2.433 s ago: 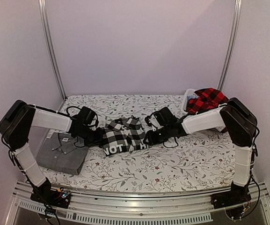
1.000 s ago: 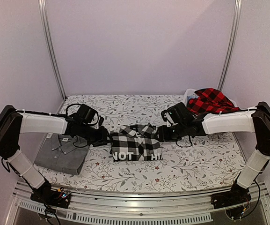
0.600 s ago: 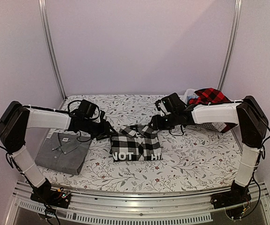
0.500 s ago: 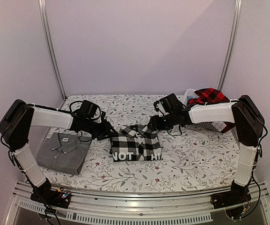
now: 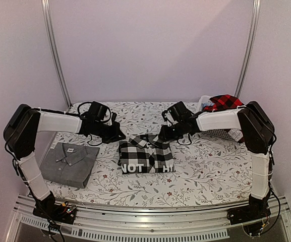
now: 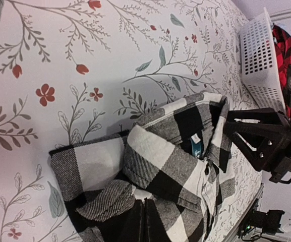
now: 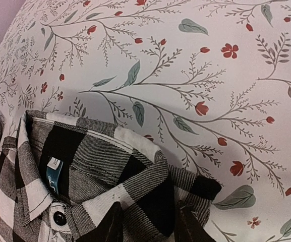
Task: Fold and stack the long sleeve shirts
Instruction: Smooth out the square-folded shirt at the center of the board.
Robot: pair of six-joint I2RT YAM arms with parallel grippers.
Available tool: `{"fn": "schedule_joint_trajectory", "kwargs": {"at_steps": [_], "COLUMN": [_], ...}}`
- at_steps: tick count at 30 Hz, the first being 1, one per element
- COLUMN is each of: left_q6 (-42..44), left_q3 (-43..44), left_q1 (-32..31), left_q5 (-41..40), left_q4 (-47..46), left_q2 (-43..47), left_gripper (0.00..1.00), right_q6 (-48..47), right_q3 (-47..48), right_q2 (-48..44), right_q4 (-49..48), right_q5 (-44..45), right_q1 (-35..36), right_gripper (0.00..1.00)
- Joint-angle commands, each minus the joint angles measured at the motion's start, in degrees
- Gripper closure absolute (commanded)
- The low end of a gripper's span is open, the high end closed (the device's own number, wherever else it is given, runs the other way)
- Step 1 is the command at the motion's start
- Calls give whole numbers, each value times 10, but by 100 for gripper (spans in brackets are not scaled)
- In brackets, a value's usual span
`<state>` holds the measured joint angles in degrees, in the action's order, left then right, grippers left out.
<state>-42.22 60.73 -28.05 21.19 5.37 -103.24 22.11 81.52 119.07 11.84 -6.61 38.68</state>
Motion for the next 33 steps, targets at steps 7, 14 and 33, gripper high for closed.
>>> {"fn": "schedule_joint_trajectory", "kwargs": {"at_steps": [7,14,33], "left_q6": [31,15,-2], "left_q3": [11,-12,-14], "left_q1": [18,19,7], "left_q5": [-23,-1,21], "left_q4": [37,29,16], "left_q2": [4,-2,-29], "left_gripper": [86,64,73], "right_q6": [-8,-11,-8], "right_q3": [41,46,47], "right_q2": [11,7,1], "right_q4": [22,30,33], "right_q5": [-4,-2,-2], "right_q1": [-3,-3,-3], "right_gripper": [94,94,95]}}
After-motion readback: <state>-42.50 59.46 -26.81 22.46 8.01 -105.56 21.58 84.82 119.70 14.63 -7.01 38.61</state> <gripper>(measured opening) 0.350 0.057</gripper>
